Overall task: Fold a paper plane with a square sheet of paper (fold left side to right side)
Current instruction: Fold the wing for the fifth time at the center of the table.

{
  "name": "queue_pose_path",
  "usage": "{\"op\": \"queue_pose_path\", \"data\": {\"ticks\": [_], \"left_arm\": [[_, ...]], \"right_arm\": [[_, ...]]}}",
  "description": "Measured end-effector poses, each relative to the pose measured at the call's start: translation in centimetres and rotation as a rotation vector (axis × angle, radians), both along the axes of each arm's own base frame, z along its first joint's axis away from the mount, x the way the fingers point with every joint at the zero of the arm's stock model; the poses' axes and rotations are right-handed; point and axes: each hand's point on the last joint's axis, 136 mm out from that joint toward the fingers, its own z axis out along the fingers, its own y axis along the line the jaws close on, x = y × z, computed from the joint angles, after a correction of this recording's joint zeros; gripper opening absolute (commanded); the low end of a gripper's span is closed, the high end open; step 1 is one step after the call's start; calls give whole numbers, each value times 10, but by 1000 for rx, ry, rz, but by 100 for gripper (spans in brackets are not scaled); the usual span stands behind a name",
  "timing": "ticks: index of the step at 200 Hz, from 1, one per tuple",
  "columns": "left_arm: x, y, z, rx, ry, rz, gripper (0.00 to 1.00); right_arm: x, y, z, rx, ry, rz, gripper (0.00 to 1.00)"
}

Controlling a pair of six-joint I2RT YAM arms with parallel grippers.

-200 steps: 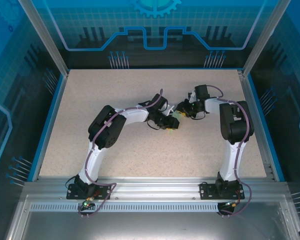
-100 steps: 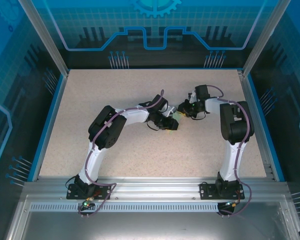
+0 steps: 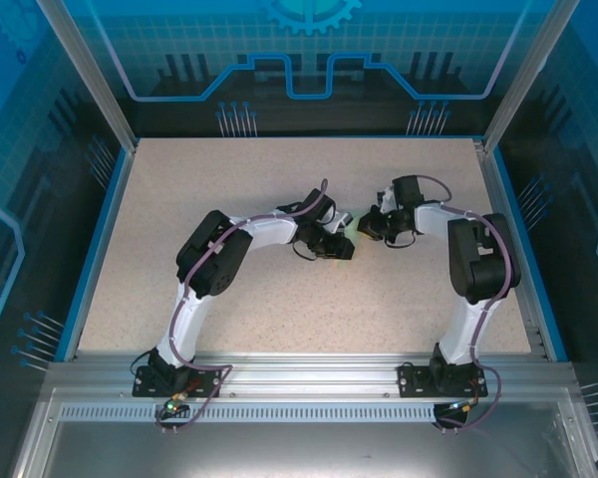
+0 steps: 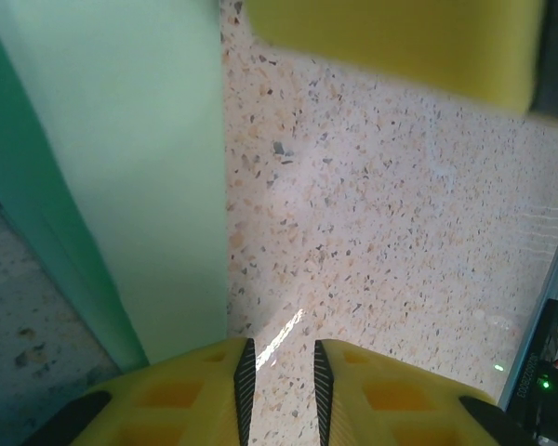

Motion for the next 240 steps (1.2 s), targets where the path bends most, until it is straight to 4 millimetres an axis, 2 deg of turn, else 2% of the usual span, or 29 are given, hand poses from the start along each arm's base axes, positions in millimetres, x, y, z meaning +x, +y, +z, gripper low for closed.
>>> {"op": "queue_pose_path", "data": {"ticks": [35,89,121,240], "left_arm": [[0,0,0,3,0,1,27],[0,1,-1,7,-2,3,27],[0,1,-1,9,-3,4,26],[1,1,-2,14,-7,7,25]], "right_arm": [[-4,17,-3,20,7,33,6],[-8,28,-14,17,22,55,6],[-9,26,-26,-15,36,53,6],[0,18,-25,-124,-1,112,7]]}}
